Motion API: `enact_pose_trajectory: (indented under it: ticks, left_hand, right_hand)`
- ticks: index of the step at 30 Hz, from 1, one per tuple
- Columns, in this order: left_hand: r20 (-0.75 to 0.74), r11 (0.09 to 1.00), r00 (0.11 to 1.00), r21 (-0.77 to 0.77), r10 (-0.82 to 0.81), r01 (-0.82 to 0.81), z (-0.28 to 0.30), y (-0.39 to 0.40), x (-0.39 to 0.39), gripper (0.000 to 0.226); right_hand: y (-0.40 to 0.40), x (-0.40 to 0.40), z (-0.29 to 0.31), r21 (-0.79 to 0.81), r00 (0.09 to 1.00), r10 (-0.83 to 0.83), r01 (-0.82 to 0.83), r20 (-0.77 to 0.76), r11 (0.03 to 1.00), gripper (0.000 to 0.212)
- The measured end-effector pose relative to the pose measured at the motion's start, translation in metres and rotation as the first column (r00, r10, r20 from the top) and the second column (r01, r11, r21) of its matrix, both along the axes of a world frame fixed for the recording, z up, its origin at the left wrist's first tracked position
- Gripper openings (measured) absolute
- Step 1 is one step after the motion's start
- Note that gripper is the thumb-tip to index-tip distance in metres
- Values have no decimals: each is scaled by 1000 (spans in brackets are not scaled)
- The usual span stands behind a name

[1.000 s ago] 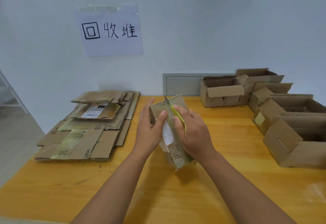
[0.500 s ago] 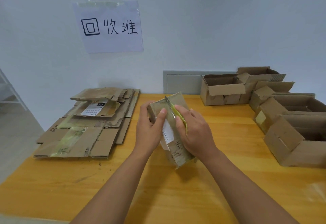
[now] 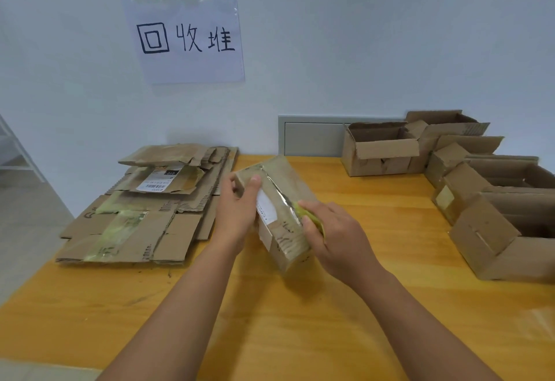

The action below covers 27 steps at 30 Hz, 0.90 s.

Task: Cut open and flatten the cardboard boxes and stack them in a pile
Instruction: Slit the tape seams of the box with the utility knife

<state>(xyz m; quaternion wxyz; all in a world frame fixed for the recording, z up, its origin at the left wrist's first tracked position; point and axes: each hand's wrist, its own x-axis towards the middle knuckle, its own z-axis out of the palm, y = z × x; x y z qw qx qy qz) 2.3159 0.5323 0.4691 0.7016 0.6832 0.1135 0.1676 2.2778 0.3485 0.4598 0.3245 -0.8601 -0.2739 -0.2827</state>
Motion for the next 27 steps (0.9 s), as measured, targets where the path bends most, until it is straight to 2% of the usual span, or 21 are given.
enact_pose_trajectory:
  ticks: [3,6,8,9,11,12,15,18,21,27]
  left_hand:
    - [-164,993,980,-9,-117,117,0,-1,-1,25]
    - [-206,980,971,129,-124,153,-11,-4,2,35]
    - [-138,962,990,264,-28,64,-19,-7,2,52]
    - [-59,945,998,327,23,-3,-23,-8,0,55]
    - [127,897,992,437,7,-62,-30,-14,-9,40]
    - [167,863,985,502,-43,-47,-38,-17,-13,33]
    - [181,780,972,626,-151,5,-59,-20,-21,43]
    - [192,771,968,636,-161,2,-66,-16,-17,54]
    - [217,780,960,626,-175,1,-70,-16,-17,50]
    - [217,807,966,591,-142,-14,-77,-17,-17,47]
  right_hand:
    - [2,-5,12,-45,987,-52,46,-152,998,39]
    - [1,-3,11,-137,964,-90,57,-251,989,33]
    - [0,-1,8,-133,954,-93,57,-285,990,32]
    - [0,0,7,-129,951,-93,57,-293,990,30]
    - [-2,3,4,-113,948,-90,58,-305,992,28]
    - [-3,6,2,-92,948,-87,61,-306,994,27]
    - [-4,11,-6,-60,950,-86,71,-300,996,27]
    - [-4,11,-12,-67,957,-94,78,-273,995,39]
    - [-2,8,-21,-81,977,-85,70,-197,994,44]
    - [-10,-2,-36,-95,995,-99,98,-5,991,33]
